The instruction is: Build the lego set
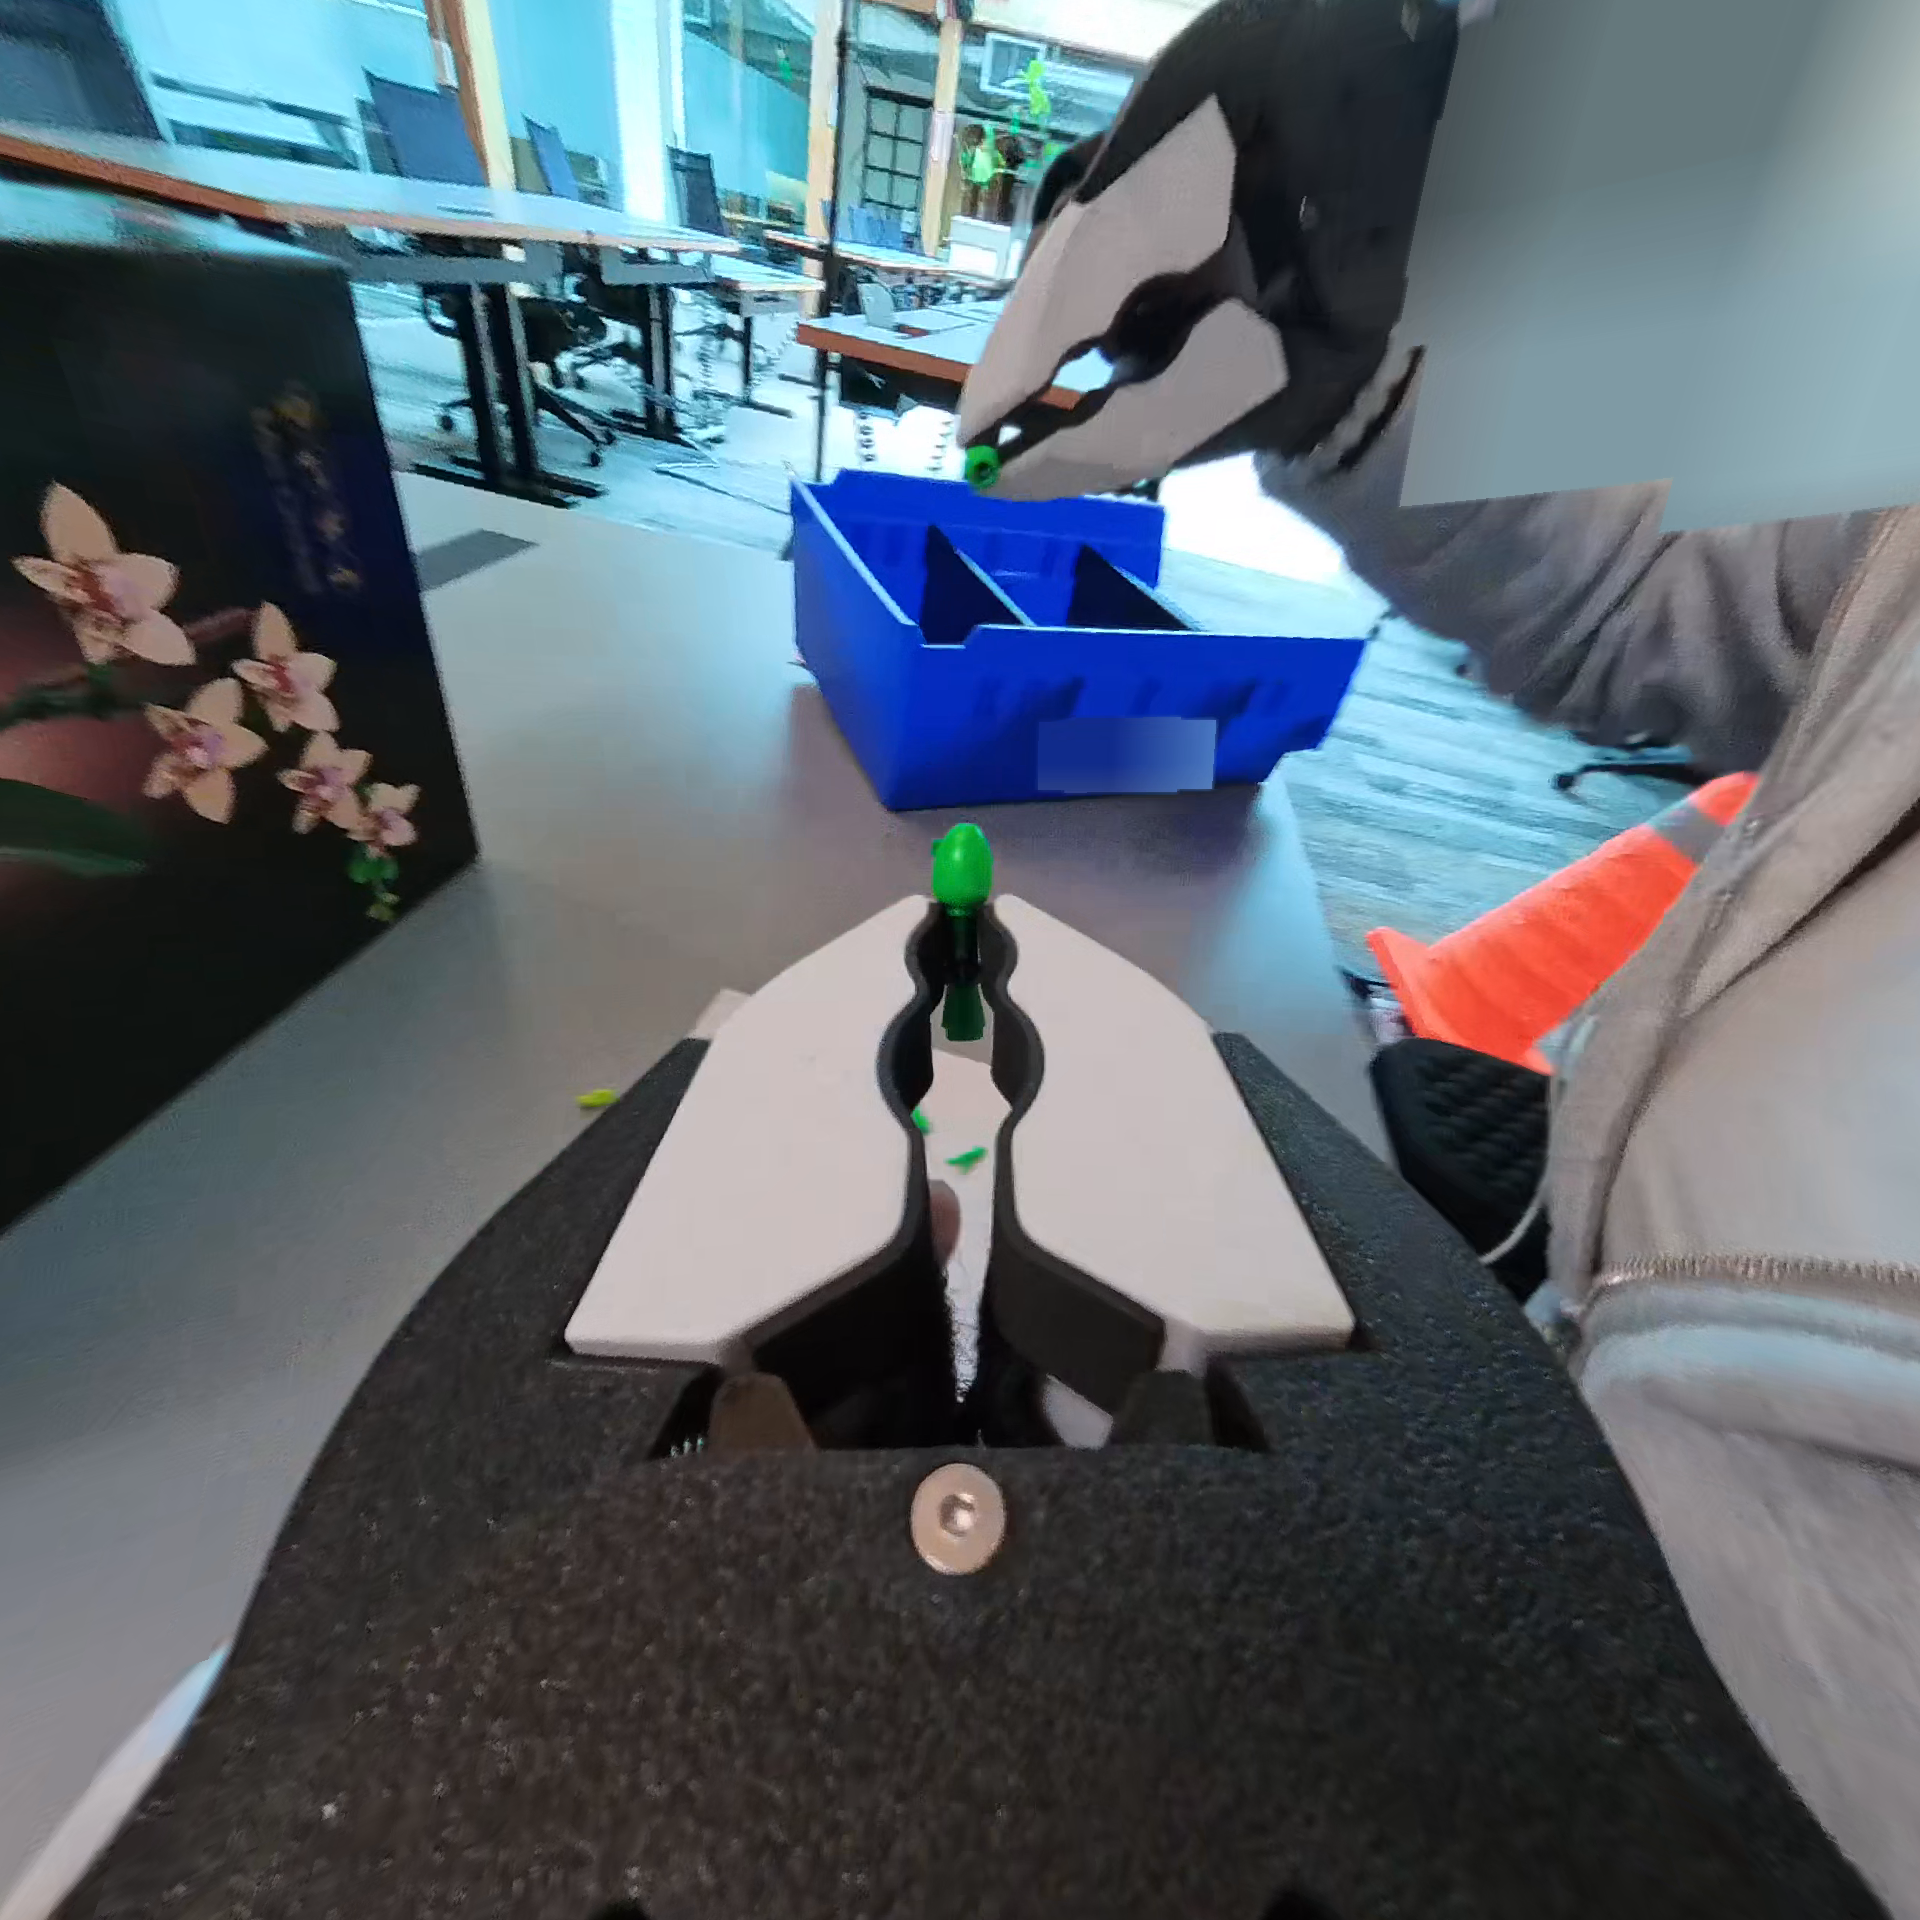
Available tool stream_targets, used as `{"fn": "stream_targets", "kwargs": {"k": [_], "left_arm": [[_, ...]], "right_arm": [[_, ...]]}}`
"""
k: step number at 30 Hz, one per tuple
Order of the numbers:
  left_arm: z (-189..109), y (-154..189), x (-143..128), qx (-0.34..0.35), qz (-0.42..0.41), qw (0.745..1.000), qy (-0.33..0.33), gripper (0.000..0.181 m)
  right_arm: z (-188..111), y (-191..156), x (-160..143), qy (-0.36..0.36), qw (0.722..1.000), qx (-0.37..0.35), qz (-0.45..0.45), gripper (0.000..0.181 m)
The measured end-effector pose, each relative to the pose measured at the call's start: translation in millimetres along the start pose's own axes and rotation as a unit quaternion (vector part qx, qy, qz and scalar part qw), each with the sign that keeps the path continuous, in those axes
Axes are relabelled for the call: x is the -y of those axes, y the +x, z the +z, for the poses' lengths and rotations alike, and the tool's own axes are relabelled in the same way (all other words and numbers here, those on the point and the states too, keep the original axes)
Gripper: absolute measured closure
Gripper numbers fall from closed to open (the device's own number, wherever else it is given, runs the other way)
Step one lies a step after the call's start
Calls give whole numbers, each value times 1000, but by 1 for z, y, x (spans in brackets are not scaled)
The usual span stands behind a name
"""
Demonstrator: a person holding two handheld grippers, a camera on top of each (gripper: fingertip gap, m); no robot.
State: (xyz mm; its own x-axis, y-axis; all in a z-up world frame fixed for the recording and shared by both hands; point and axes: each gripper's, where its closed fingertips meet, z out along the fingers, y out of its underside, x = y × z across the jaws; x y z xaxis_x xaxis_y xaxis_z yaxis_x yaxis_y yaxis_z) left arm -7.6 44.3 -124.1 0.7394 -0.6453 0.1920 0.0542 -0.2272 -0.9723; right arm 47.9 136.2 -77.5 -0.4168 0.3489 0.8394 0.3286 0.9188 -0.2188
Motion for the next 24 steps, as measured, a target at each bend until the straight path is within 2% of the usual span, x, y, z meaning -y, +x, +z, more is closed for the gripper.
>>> {"fn": "stream_targets", "kwargs": {"k": [5,7,10,13,16,24], "left_arm": [[-30,28,-2,-53,-41,998,-14,177],[-44,39,-3,-77,-49,996,-26,176],[-61,46,-5,-108,-82,990,-33,177],[-73,46,-5,-140,-119,983,-25,177],[-86,46,2,-171,-151,974,9,177],[-110,44,12,-187,-136,972,51,177]], "right_arm": [[15,-7,84,-7,986,-121,-113,176],[16,-10,112,-24,974,-140,-176,176],[17,-16,149,-18,963,-131,-234,176],[27,-14,161,-53,940,-124,-314,176],[41,-17,174,-47,929,-86,-356,176],[60,-3,203,-26,895,-43,-444,176]]}}
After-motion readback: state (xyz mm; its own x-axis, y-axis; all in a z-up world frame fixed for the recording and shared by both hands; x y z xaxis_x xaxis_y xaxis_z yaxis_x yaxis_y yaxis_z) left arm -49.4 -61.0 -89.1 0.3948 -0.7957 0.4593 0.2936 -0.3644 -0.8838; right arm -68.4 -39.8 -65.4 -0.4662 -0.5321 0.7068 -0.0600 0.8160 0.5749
